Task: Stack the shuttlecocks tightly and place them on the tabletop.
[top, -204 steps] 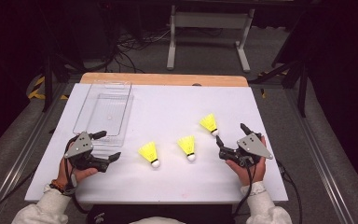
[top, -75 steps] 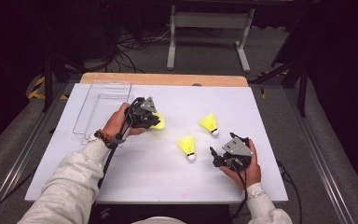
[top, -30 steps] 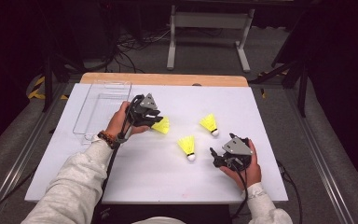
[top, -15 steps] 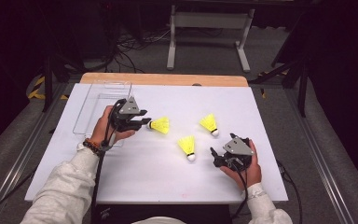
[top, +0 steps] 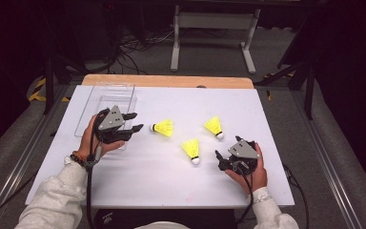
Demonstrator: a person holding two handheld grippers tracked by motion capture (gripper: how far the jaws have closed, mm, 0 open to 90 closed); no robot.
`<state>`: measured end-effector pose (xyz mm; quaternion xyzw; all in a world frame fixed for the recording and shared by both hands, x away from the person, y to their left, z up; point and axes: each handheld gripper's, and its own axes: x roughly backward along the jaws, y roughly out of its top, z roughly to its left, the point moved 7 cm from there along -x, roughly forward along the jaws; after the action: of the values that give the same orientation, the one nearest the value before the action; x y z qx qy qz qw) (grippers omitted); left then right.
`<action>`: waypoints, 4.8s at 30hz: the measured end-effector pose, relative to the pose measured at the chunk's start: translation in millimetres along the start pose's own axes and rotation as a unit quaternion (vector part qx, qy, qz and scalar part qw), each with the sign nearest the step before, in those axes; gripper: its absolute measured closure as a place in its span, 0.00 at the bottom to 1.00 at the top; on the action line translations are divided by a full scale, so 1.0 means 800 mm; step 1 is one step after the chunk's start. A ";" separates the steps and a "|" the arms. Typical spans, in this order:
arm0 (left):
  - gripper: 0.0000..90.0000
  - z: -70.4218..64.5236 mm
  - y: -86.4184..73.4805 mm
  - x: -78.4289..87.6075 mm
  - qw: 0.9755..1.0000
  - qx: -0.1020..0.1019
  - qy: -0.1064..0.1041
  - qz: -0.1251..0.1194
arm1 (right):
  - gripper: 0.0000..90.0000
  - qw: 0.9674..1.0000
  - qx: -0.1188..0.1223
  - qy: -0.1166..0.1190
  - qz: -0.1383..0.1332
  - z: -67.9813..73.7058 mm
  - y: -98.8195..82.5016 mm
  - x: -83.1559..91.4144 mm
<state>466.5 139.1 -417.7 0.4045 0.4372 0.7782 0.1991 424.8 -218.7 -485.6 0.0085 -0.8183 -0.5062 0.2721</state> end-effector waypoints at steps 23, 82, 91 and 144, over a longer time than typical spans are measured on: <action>0.26 -0.027 -0.036 0.066 0.997 0.011 0.038 -0.068 | 0.14 0.997 0.028 0.062 -0.046 0.060 0.031 0.015; 0.05 -0.061 -0.140 0.105 0.996 0.073 0.026 -0.039 | 0.23 0.979 0.016 0.203 -0.022 0.073 0.070 0.009; 0.04 -0.061 -0.140 0.104 0.996 0.072 0.030 -0.034 | 0.11 0.972 0.033 0.234 0.018 0.084 0.098 -0.015; 0.06 -0.059 -0.143 0.096 0.996 0.079 0.035 -0.016 | 0.99 0.950 0.088 0.291 0.077 0.092 0.138 -0.073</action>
<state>378.4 226.9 -492.7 0.3845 0.5102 0.7516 0.1642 469.8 -87.2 -444.3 0.1161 -0.7431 -0.3854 0.5346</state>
